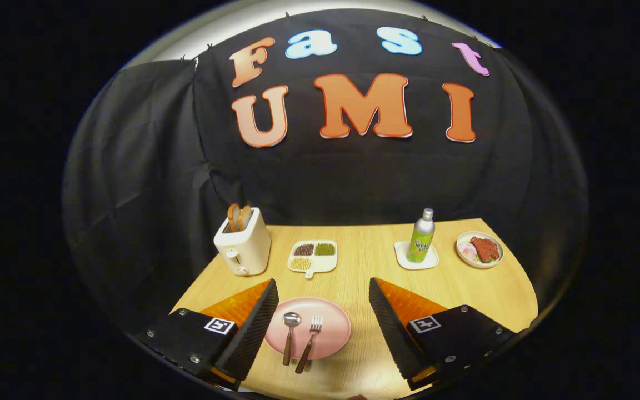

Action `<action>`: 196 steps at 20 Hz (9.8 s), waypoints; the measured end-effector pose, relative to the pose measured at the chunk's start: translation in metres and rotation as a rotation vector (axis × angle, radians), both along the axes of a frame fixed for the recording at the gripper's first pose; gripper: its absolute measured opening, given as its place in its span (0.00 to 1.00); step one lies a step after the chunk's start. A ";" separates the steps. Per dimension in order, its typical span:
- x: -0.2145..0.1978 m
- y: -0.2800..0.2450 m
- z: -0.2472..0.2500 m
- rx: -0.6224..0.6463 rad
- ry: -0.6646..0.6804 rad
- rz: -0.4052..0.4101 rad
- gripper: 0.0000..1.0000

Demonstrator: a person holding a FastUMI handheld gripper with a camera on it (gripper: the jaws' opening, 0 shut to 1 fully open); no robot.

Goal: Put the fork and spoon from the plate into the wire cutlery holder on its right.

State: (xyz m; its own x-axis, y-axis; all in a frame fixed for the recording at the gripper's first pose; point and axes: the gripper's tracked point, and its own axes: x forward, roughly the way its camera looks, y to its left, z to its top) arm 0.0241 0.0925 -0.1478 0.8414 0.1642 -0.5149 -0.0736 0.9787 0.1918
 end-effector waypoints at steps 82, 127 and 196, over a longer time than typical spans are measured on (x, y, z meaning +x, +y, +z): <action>-0.046 -0.197 -0.168 -0.107 0.678 -0.071 0.14; -0.032 0.080 -0.199 -0.179 0.685 0.223 0.07; 0.033 -0.259 0.178 -0.136 -0.554 -0.339 0.90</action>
